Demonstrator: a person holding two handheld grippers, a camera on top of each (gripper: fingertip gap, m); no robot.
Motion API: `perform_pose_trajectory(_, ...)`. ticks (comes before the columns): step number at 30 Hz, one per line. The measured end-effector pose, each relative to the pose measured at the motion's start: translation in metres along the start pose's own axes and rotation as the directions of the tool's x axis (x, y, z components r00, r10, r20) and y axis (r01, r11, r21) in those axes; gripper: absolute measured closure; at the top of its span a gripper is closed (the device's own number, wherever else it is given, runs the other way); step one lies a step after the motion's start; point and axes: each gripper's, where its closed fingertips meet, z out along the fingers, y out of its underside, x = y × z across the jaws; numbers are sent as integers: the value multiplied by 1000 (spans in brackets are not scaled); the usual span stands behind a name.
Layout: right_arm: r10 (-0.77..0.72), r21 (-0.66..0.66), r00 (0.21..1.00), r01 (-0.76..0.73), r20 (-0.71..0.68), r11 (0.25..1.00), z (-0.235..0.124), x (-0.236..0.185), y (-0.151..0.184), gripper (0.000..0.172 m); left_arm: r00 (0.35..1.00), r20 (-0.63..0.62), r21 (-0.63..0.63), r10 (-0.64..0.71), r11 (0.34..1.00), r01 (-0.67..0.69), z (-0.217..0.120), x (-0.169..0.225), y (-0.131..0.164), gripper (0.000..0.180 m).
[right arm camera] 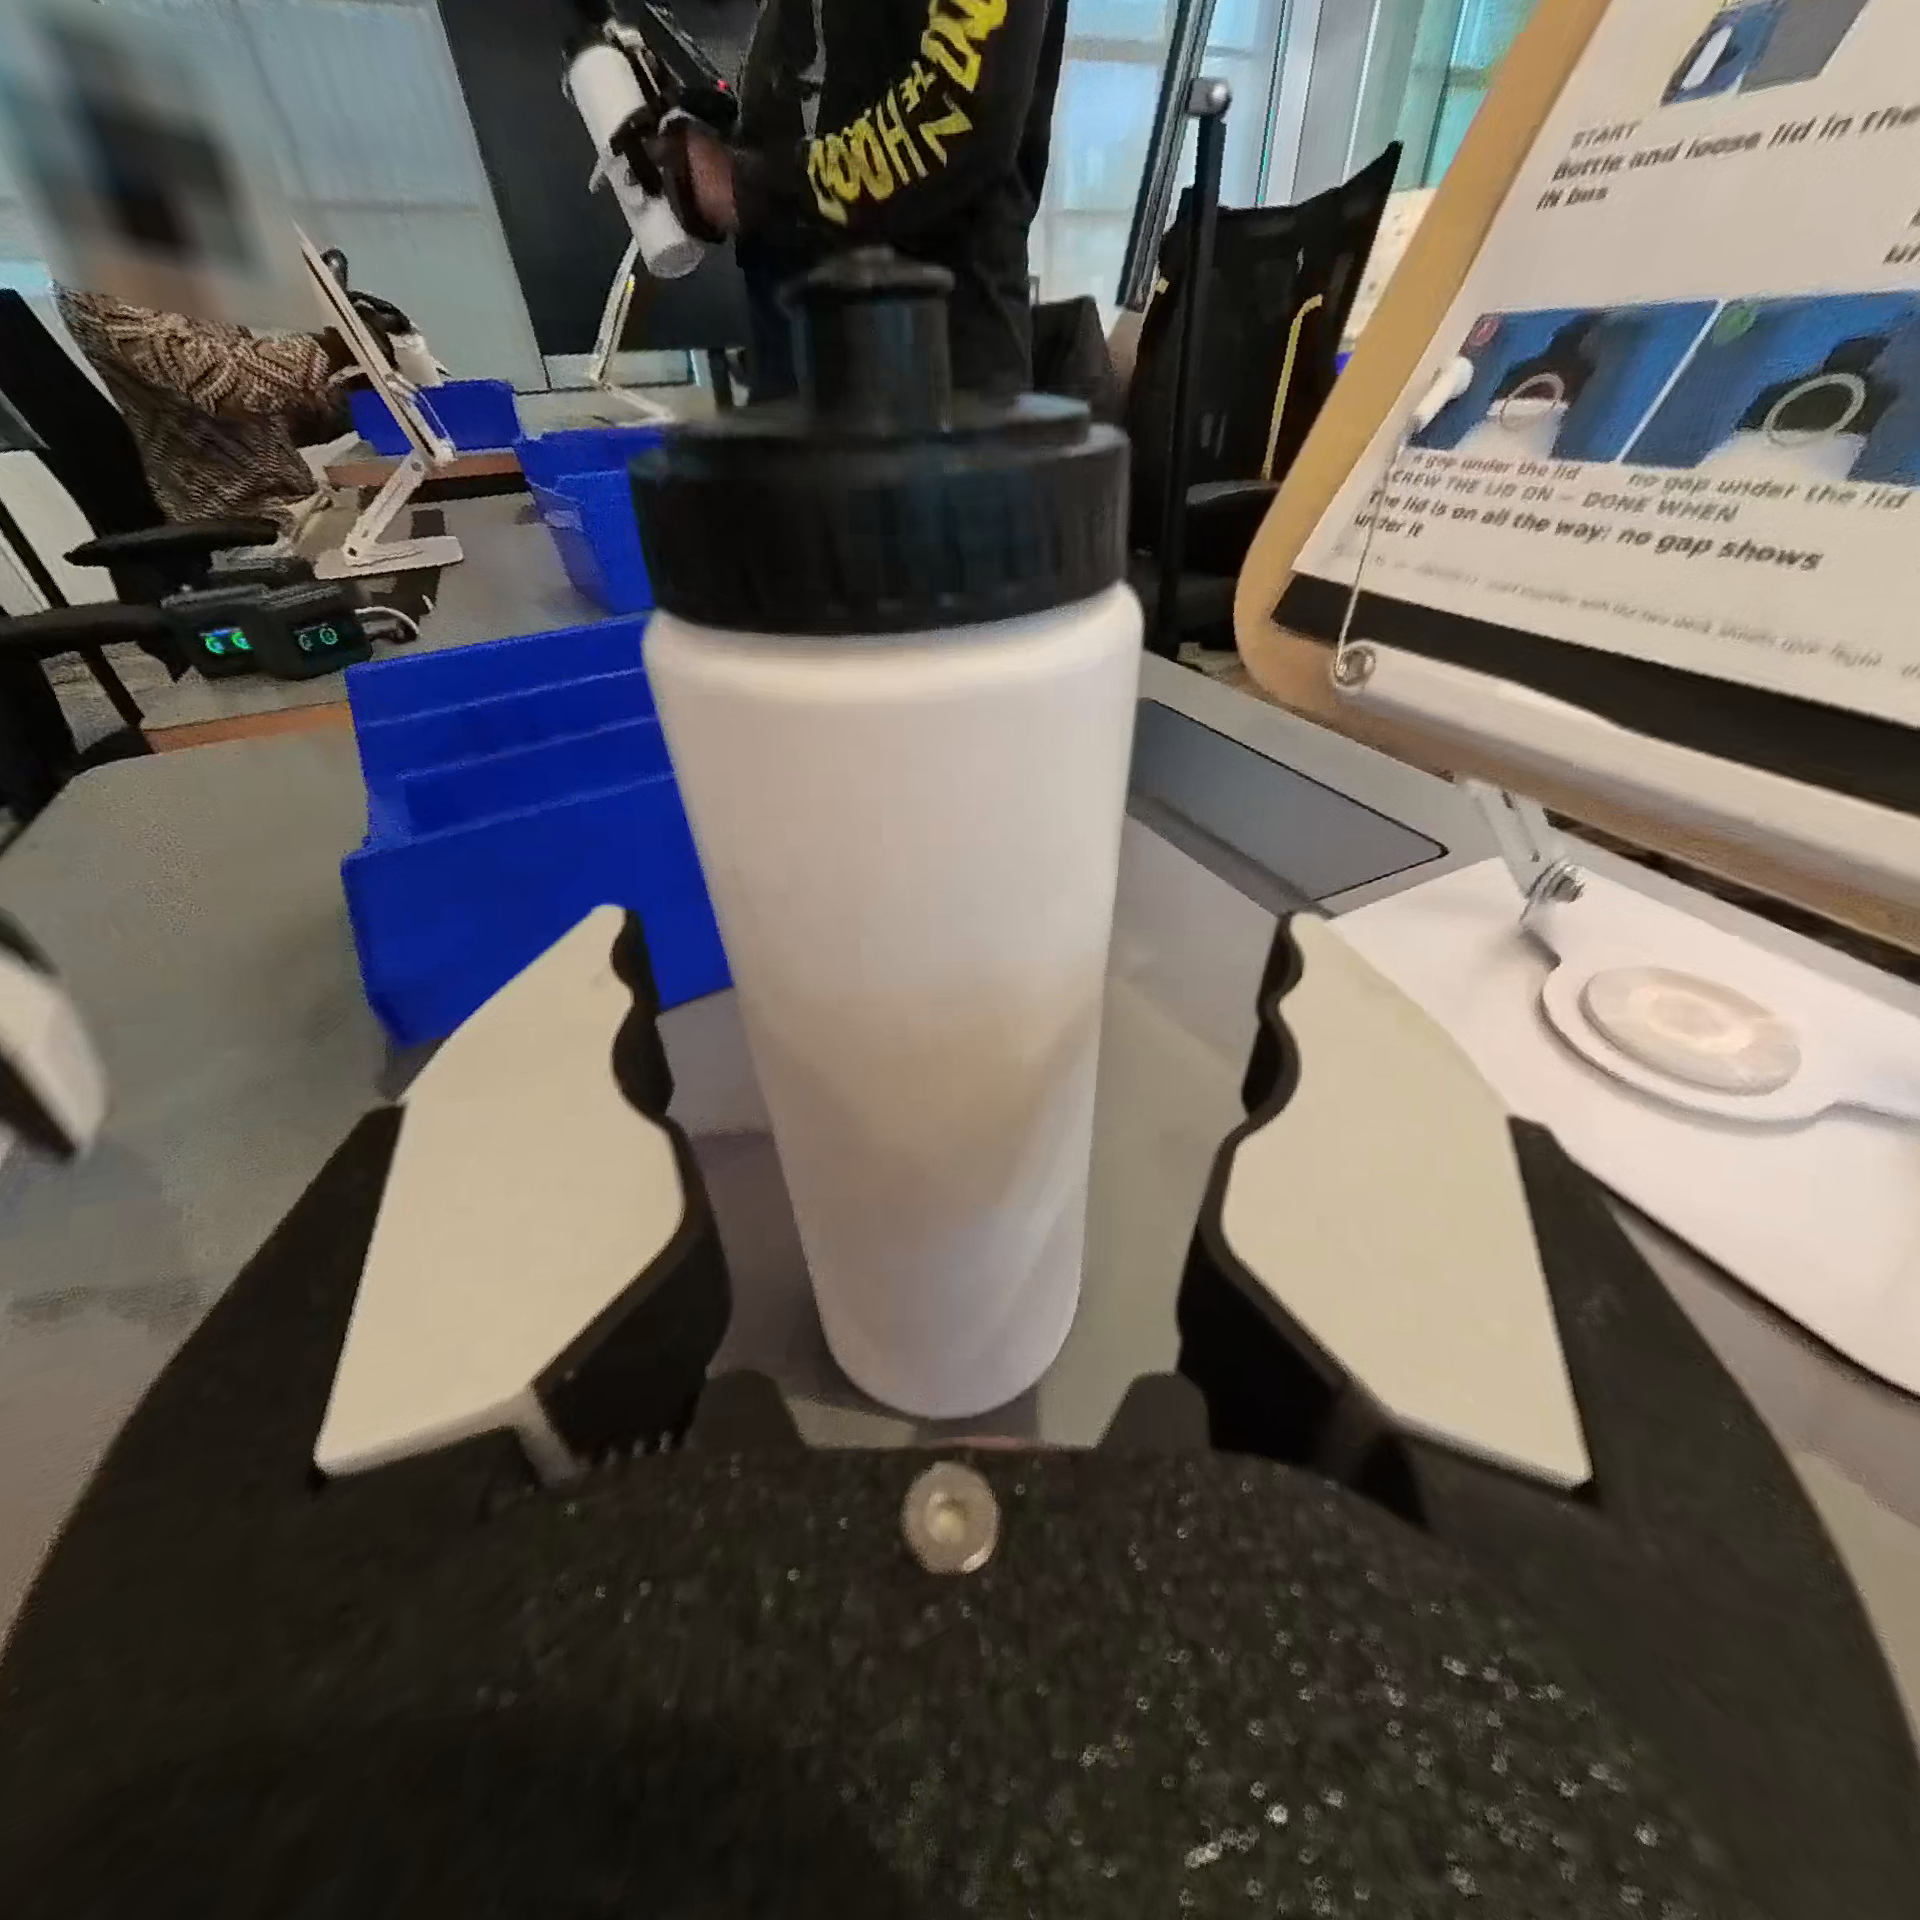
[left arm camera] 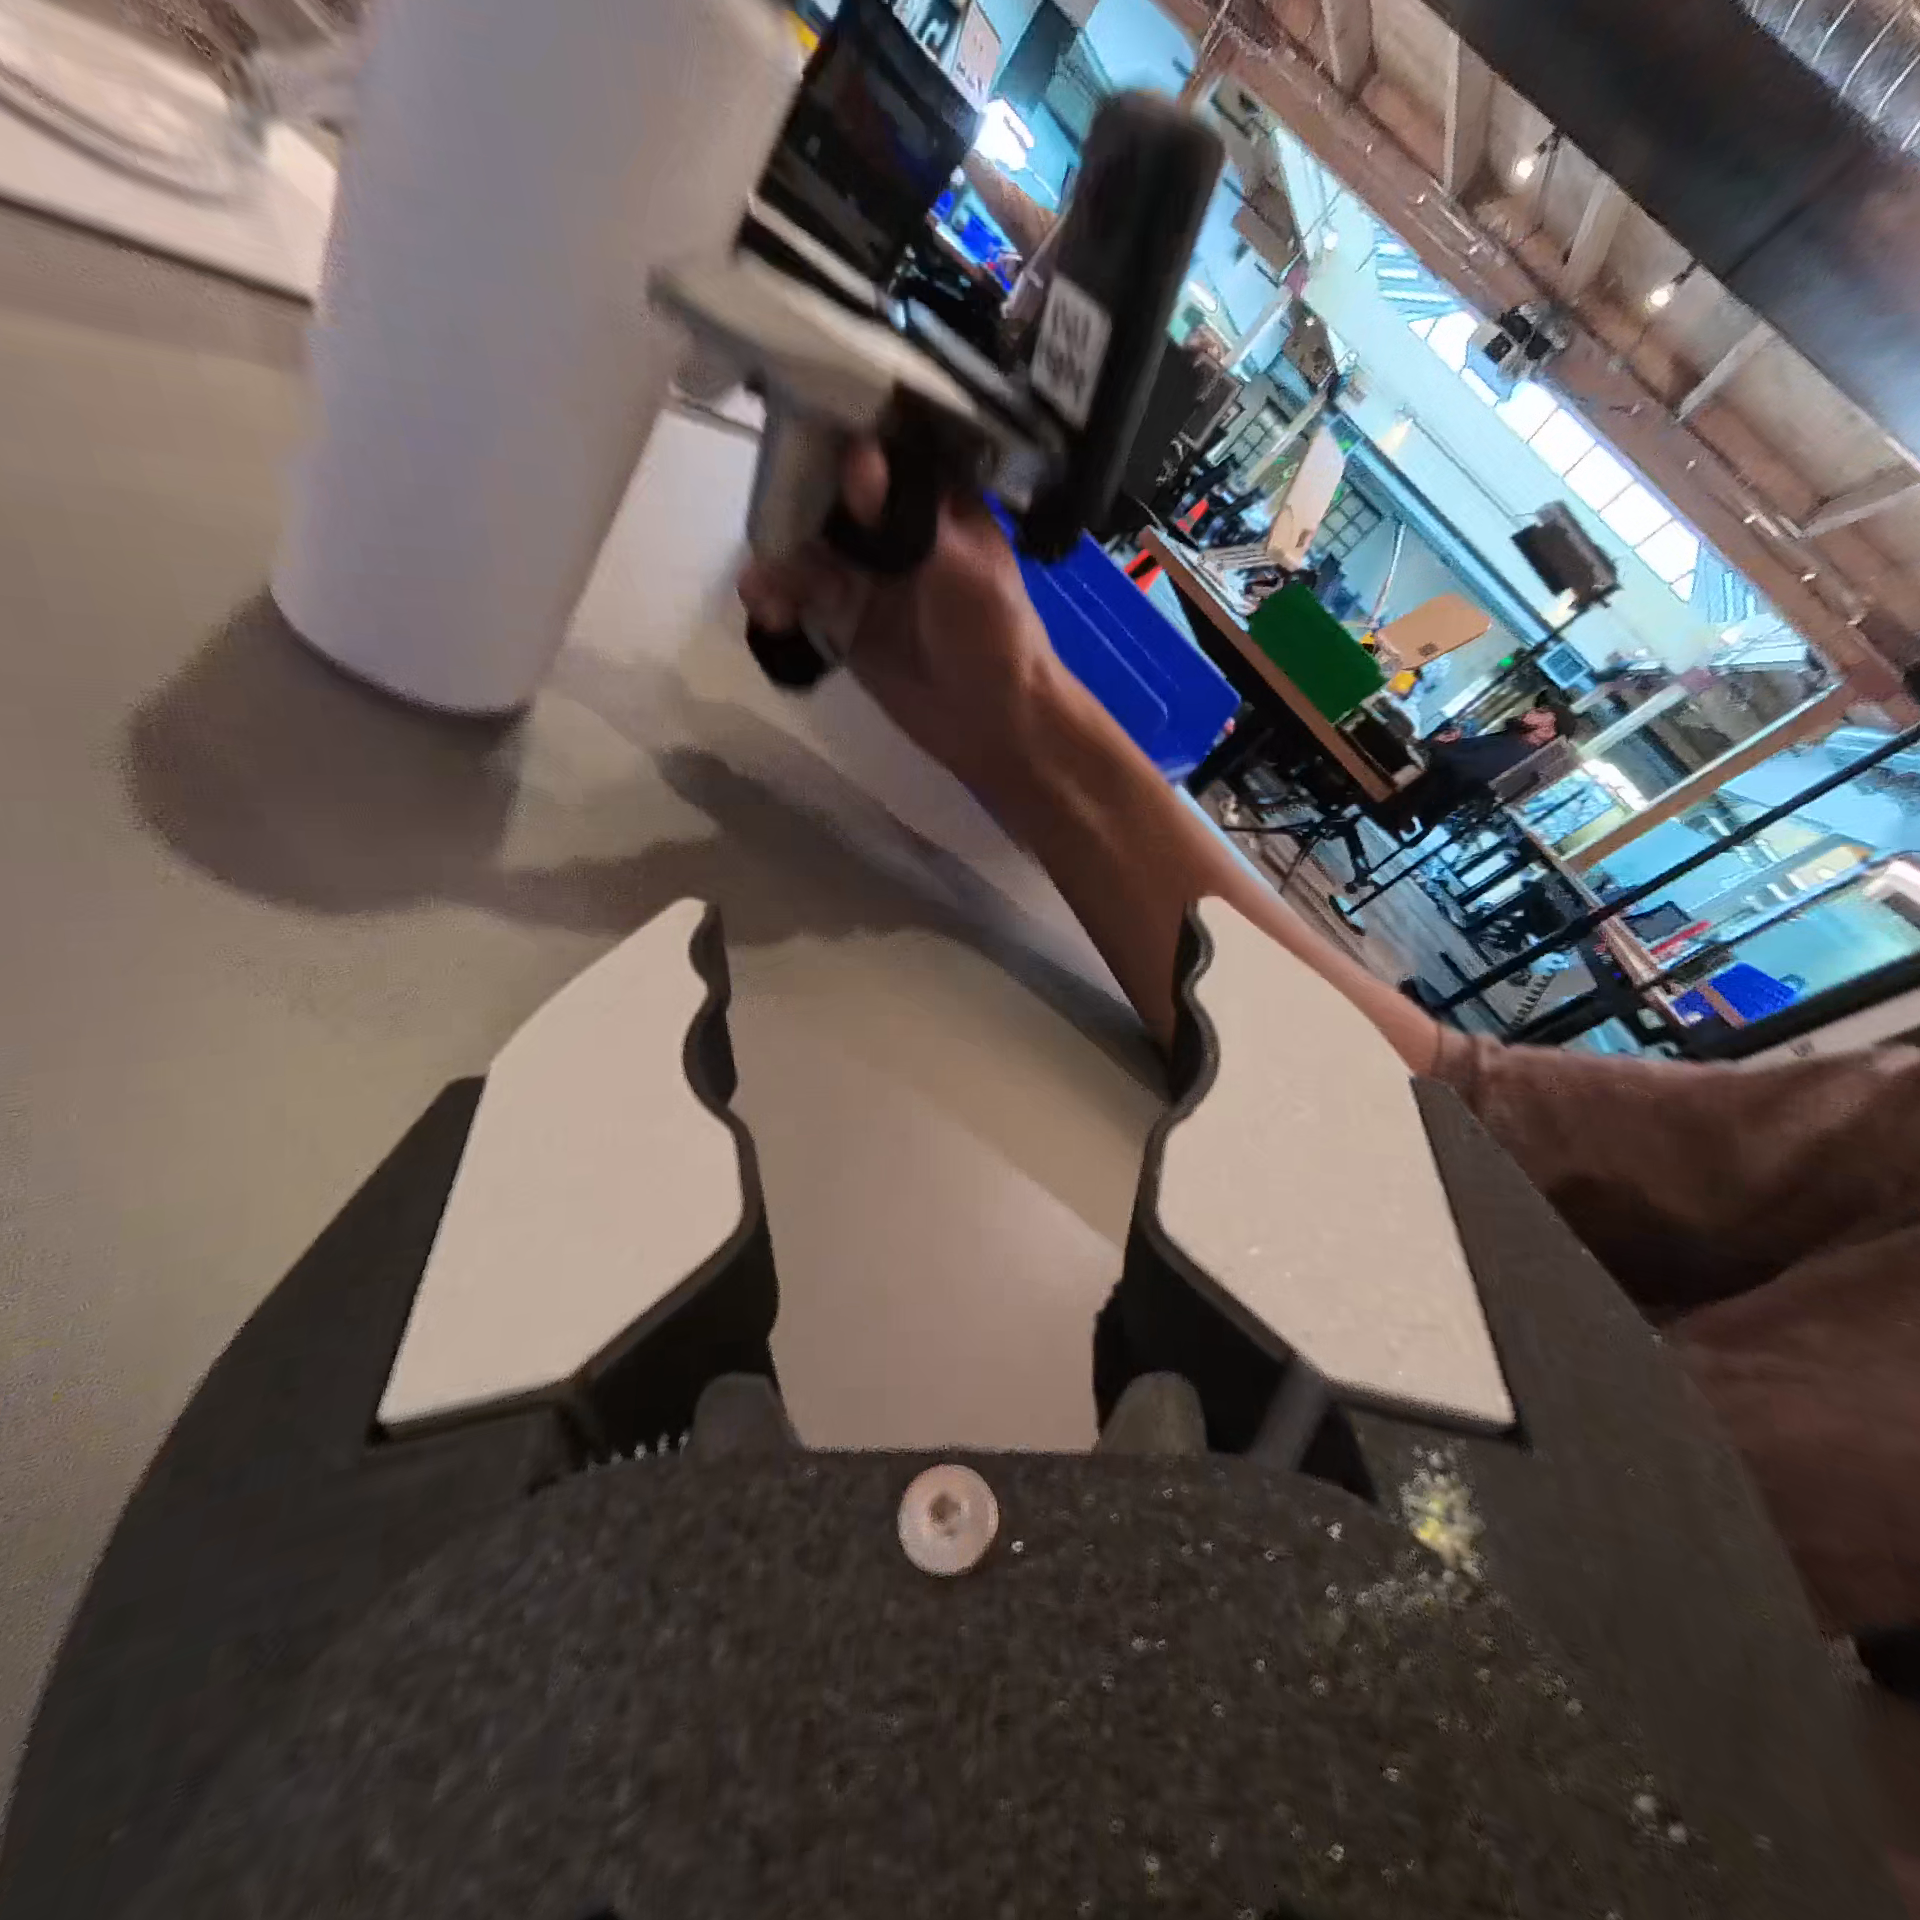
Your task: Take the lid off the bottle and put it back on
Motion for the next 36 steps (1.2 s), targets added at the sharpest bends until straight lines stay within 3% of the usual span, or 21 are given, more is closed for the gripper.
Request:
perform_pose_trajectory(3,27,-62,999,-26,22,998,14,-2,10,56,999,40,-75,-1,997,4,-10,-8,36,98)
perform_pose_trajectory(6,59,-135,997,-53,41,989,27,-6,33,56,985,92,-127,146,983,-134,-17,-10,33,102)
perform_pose_trajectory(8,61,-147,997,-53,49,988,29,-10,42,82,955,145,-174,258,957,-232,-21,-19,32,104)
perform_pose_trajectory(12,32,-120,999,-34,-21,992,23,-6,38,84,923,220,-251,316,933,-259,-25,-34,43,105)
perform_pose_trajectory(16,6,-84,995,-14,-97,996,-5,-2,4,85,944,187,-201,271,951,-233,-25,-22,41,106)
perform_pose_trajectory(20,-42,-102,979,21,-199,995,-56,1,-47,85,961,161,-197,225,961,-192,-24,-21,43,107)
perform_pose_trajectory(24,-197,-227,905,115,-378,967,-136,20,-104,85,967,141,-212,213,960,-181,-17,-19,47,107)
perform_pose_trajectory(28,-175,-347,808,-39,-562,937,-233,59,-134,85,976,109,-257,190,954,-157,-9,-14,59,106)
perform_pose_trajectory(32,-56,-398,679,-360,-732,844,-311,105,-100,85,976,97,-300,195,941,-158,-4,-11,70,105)
perform_pose_trajectory(36,154,-333,571,-653,-806,681,-331,122,-25,85,973,110,-332,201,930,-154,-3,-16,75,105)
